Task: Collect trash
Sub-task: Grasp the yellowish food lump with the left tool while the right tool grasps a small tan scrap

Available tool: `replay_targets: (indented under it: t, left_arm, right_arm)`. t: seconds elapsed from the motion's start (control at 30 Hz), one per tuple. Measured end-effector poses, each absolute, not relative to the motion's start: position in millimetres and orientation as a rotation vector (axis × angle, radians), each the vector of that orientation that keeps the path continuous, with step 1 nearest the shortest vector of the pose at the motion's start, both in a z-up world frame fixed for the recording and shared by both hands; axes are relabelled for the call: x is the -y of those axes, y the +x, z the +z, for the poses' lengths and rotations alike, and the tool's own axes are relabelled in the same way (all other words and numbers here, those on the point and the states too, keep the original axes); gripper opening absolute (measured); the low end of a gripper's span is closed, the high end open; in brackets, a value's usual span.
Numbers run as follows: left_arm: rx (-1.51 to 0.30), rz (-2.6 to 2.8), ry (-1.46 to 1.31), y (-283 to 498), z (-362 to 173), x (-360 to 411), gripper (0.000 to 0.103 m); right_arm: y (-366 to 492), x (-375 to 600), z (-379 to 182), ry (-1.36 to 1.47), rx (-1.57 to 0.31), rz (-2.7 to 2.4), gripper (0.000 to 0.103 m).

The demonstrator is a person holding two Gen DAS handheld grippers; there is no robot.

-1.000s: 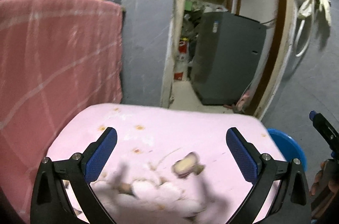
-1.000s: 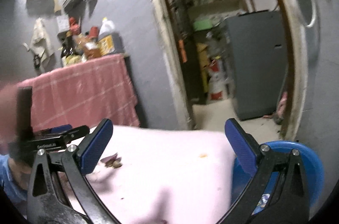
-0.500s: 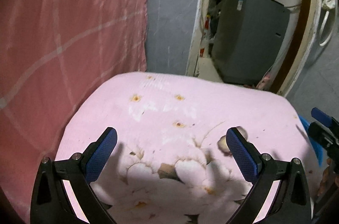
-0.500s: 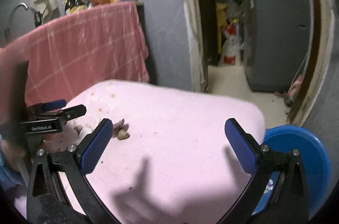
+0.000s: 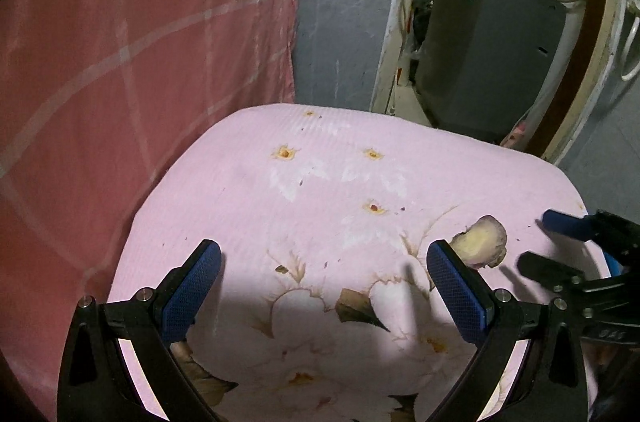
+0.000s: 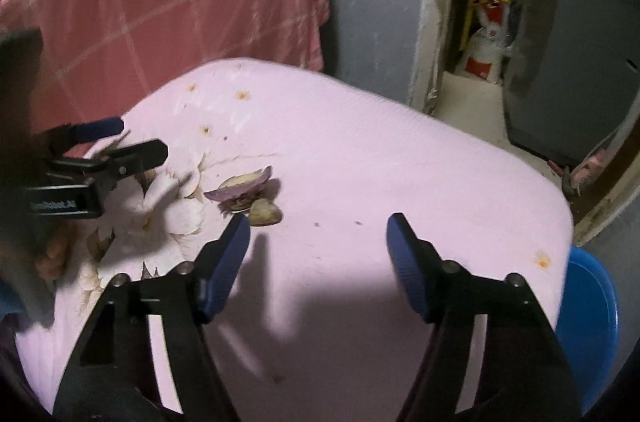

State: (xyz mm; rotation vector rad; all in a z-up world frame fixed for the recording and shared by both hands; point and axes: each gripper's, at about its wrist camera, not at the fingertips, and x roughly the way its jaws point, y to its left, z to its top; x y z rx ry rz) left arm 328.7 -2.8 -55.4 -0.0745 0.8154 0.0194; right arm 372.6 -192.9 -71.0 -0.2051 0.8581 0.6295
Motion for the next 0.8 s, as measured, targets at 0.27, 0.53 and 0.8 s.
replay_targets:
  t: [0.27,0.53,0.8]
  left_arm:
    - [-0.839,-0.001,-0.105,328,-59,0,0.101]
    - [-0.85,-0.021,-0.065,332,-58,7,0.101]
    - [-0.878,-0.081,-0.049,336,-59,18,0.101]
  right_arm:
    - [374,173,-78,-0.255,-0.878,0.689,0.042]
    - [371,174,-78,-0.237,-0.881,0.739,0.02]
    - [372,200,-73,-0.187,-0.883,0.683,0.019]
